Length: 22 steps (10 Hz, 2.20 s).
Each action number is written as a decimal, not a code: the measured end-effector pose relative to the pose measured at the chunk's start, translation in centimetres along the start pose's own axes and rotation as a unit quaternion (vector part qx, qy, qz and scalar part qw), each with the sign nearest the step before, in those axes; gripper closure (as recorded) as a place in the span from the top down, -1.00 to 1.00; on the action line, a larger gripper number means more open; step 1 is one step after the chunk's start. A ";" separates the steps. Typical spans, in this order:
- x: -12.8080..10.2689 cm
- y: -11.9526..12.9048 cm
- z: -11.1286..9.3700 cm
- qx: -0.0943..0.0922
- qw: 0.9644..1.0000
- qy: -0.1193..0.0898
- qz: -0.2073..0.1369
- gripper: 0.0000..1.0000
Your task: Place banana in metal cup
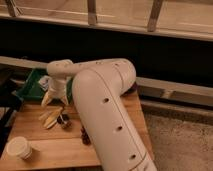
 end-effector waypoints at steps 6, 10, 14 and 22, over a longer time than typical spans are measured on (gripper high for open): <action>0.5 0.7 3.8 0.001 0.999 0.043 0.012 0.60; 0.1 1.7 5.7 0.009 0.998 0.063 0.001 0.02; 0.0 1.8 6.2 0.019 0.998 0.067 -0.002 -0.82; -1.4 2.2 -5.5 -0.049 0.996 -0.064 -0.034 -1.00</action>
